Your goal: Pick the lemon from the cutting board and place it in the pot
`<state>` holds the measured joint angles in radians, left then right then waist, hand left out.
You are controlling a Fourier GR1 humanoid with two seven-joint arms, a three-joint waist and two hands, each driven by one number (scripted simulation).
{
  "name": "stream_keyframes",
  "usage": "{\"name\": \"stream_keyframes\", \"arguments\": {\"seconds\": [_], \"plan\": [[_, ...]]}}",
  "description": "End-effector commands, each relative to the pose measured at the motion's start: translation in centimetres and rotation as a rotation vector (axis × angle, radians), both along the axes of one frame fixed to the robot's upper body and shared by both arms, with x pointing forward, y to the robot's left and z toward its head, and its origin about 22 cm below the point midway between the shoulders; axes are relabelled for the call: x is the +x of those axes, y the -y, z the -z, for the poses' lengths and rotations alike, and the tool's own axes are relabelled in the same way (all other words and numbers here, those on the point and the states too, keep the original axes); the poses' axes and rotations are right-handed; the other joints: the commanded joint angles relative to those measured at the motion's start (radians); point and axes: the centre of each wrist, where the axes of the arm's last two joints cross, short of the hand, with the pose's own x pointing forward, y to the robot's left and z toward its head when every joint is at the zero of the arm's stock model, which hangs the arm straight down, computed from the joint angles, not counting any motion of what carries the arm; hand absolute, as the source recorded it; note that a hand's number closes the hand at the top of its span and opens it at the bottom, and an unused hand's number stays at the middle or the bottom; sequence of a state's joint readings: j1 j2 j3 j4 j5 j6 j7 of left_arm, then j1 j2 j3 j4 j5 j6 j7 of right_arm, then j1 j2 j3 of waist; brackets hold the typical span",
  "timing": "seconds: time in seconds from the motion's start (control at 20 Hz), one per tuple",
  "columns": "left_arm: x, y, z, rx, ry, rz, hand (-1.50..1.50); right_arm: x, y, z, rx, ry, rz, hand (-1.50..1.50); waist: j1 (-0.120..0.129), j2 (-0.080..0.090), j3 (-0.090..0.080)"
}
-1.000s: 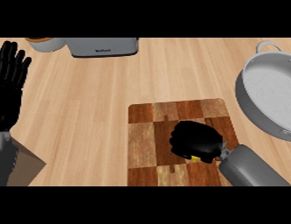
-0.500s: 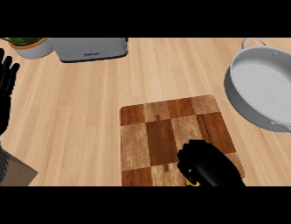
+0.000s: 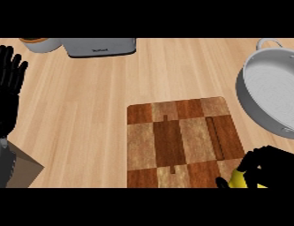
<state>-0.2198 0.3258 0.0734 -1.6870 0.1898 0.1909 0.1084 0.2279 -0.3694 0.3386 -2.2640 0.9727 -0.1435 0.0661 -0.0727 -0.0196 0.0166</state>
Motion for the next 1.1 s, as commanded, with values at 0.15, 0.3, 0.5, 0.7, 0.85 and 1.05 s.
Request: {"name": "stream_keyframes", "arguments": {"seconds": [0.15, 0.3, 0.5, 0.7, 0.85, 1.05], "plan": [[1.3, 1.3, 2.1, -0.048, -0.044, 0.028, 0.00, -1.5, 5.8, -4.9, 0.040, 0.061, 0.191, 1.50, 0.038, 0.020, -0.016], [0.8, 2.2, 3.0, -0.052, -0.044, 0.030, 0.00, -0.4, 8.5, -4.9, 0.010, 0.011, 0.252, 1.50, 0.049, 0.019, -0.016], [1.0, 1.2, 2.0, -0.049, -0.039, 0.048, 0.00, 2.1, 14.2, -5.1, 0.012, -0.018, 0.335, 1.50, 0.062, 0.021, -0.016], [1.7, 1.5, 3.7, -0.056, -0.053, 0.056, 0.00, 4.6, 18.4, -5.3, 0.052, -0.014, 0.338, 1.50, 0.070, 0.026, -0.016], [1.1, 2.0, 2.9, -0.049, -0.043, 0.066, 0.00, 6.2, 21.8, -5.4, 0.068, -0.028, 0.338, 1.50, 0.082, 0.024, -0.016], [1.9, 2.1, 2.2, -0.052, -0.056, 0.077, 0.00, 8.4, 25.5, -3.5, 0.079, -0.044, 0.306, 1.50, 0.092, 0.028, -0.015]]}}
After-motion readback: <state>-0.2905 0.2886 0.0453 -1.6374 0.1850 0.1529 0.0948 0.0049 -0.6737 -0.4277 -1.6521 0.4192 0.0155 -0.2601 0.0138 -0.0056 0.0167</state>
